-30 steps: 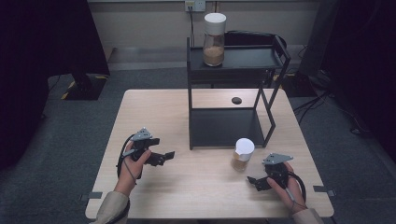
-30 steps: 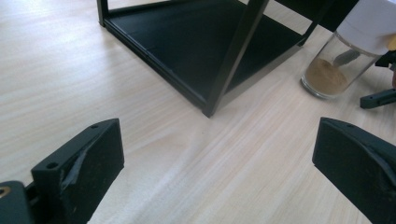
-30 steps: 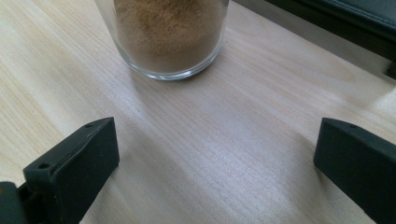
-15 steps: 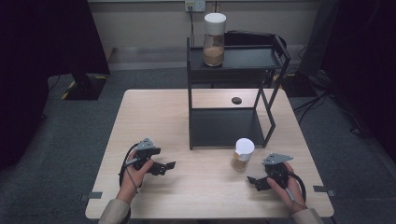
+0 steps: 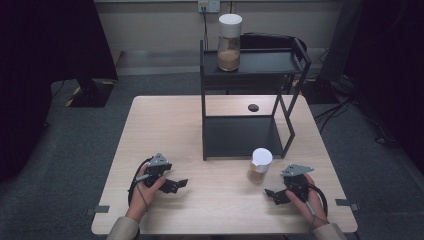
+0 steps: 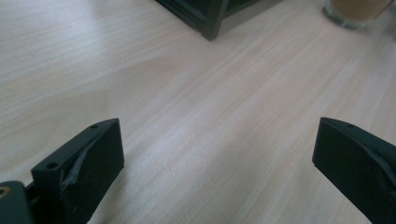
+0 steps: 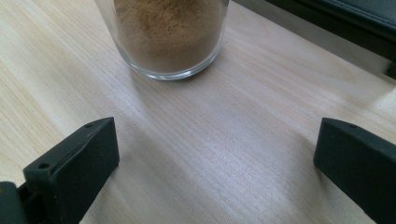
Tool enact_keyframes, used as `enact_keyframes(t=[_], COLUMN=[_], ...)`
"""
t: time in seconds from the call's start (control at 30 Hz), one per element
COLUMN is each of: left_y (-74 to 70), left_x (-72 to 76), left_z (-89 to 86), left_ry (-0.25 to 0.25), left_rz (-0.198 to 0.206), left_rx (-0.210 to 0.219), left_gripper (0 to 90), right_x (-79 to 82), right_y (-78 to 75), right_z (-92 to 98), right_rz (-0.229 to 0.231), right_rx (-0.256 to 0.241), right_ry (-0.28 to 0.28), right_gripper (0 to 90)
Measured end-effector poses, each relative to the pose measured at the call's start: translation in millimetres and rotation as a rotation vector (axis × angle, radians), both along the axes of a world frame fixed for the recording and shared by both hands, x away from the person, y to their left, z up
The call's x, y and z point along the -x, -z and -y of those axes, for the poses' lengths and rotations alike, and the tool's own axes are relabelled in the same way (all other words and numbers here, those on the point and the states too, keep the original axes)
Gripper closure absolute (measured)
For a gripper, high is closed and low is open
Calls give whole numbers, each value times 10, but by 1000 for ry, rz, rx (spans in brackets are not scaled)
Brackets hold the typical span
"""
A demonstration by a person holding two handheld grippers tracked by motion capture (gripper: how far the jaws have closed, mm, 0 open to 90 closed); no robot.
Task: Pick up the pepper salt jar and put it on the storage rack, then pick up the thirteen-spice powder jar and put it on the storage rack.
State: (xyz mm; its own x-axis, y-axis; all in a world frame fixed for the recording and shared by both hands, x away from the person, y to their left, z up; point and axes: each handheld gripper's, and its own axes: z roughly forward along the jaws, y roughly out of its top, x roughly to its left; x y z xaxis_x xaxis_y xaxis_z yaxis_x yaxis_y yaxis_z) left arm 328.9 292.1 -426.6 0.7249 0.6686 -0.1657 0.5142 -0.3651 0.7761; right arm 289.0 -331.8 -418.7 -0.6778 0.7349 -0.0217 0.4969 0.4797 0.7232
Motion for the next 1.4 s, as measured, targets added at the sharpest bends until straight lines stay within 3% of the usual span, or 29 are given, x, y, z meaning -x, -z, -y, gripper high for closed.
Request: enact_keyframes(t=[0.13, 0.27, 0.4, 1.4], left_y=[-3, -16, -46, -48], left_x=[5, 50, 103, 107], left_z=[59, 113, 220, 228], left_ry=[11, 18, 44, 41], left_rz=[-3, 26, 67, 65], left_rx=[-49, -97, -179, -180], left_gripper=[14, 12, 0, 0], right_x=[4, 3, 3, -45], right_y=[1, 1, 1, -40], right_z=[0, 0, 0, 18], right_rz=[0, 0, 0, -10], right_rx=[-1, -1, -1, -5], right_ry=[1, 1, 1, -2], right_gripper=[0, 0, 0, 19])
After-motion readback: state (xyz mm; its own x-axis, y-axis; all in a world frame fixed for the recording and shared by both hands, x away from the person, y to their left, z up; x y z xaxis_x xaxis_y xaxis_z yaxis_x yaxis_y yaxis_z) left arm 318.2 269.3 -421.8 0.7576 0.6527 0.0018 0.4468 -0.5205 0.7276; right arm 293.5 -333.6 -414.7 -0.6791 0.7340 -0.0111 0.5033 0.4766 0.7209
